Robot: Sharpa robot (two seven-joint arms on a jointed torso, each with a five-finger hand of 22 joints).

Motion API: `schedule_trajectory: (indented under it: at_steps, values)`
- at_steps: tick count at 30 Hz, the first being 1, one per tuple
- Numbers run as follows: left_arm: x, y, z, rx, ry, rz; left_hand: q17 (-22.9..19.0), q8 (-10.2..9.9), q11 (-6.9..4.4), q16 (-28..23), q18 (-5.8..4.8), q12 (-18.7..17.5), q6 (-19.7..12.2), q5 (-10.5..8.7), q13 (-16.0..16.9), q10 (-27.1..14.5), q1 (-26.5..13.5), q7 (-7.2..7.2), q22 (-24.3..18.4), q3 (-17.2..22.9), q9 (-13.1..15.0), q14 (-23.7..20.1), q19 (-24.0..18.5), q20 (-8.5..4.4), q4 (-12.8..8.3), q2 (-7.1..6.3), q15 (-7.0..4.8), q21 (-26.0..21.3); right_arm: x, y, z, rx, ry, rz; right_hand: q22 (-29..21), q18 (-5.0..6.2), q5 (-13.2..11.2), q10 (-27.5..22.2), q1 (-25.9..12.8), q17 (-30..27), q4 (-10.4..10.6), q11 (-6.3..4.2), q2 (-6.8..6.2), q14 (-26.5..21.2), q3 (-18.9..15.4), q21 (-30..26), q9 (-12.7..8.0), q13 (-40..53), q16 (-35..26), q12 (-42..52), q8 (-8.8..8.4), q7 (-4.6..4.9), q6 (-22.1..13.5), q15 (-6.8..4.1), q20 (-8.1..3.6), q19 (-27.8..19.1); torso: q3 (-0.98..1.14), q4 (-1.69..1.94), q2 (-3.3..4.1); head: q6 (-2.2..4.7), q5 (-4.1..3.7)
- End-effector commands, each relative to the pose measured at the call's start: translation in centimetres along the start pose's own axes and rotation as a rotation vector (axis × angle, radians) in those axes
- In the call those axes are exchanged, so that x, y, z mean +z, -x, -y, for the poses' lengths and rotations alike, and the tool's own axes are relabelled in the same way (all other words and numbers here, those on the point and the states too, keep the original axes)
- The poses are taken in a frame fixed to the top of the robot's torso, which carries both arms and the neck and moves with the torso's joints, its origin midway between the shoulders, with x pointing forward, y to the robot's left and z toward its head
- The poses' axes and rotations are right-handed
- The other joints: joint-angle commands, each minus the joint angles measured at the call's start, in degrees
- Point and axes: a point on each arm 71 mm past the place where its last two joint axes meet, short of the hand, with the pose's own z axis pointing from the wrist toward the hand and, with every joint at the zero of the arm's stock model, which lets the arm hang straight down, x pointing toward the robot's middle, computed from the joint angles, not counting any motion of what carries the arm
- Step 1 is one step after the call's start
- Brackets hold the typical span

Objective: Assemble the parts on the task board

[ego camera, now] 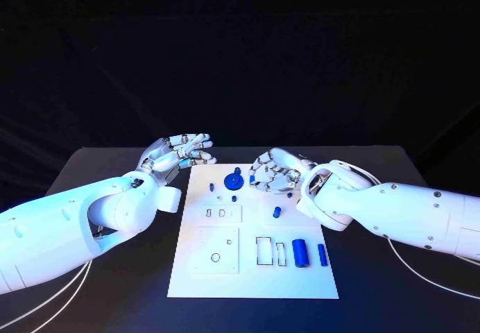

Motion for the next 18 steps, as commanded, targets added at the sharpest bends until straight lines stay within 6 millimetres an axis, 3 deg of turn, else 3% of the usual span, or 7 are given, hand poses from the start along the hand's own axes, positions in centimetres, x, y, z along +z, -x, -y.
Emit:
schedule_trajectory:
  at_steps: [1, 7, 18]
  values:
    - [0.1, -0.3, 0.1, -0.002, -0.016, -0.015, 0.1, -0.1, 0.15, -0.3, 0.75, -0.3, -0.4, -0.13, 0.1, 0.1, 0.4, 2.82, -0.1, 0.4, 0.1, -0.2, -0.4, 0.1, 0.0, 0.07, 0.2, -0.2, 0.5, -1.7, -1.7, -0.052, 0.055, -0.034, 5.6, -1.0, 0.4, 0.1, 0.1, 12.1, 0.1, -0.32, 0.48, 5.2, 0.4, 0.2, 0.5, 2.4, 0.3, 0.2, 0.25, -0.26, 0.1, -0.44, -0.32, 0.3, -0.03, 0.06, 0.07, -0.08, 0.32]
    - [0.1, -0.5, 0.1, -0.005, -0.015, -0.021, 0.1, -0.1, 0.15, -0.3, 0.75, -0.3, -0.4, -0.13, 0.1, 0.1, 0.4, 2.82, -0.1, 0.4, 0.1, -0.2, -0.4, 0.1, 0.0, 0.07, 0.2, -0.2, 1.4, -4.0, -3.5, -0.066, 0.089, -0.069, 5.6, -0.98, 0.4, 0.1, 0.1, 12.2, 0.1, -0.3, 0.47, 5.2, 0.4, 0.1, 0.5, 2.4, 0.3, 0.2, 0.21, -0.23, 0.0, -0.44, -0.33, 0.2, 0.03, 0.08, 0.17, -0.2, 0.78]
    - [0.1, -0.9, 0.1, -0.01, -0.011, -0.031, 0.1, -0.1, 0.15, -0.3, 0.76, -0.3, -0.4, -0.14, 0.1, 0.1, 0.5, 2.83, -0.1, 0.5, 0.1, -0.2, -0.4, 0.1, -0.1, 0.08, 0.19, -0.2, 2.2, -7.1, -4.4, -0.12, 0.053, -0.132, 5.4, -0.92, 0.3, 0.0, 0.1, 12.0, 0.0, -0.26, 0.45, 5.2, 0.4, -0.1, 0.5, 2.3, 0.2, 0.1, 0.16, -0.17, -0.2, -0.43, -0.34, 0.1, 0.12, -0.01, 0.19, -0.67, 1.69]
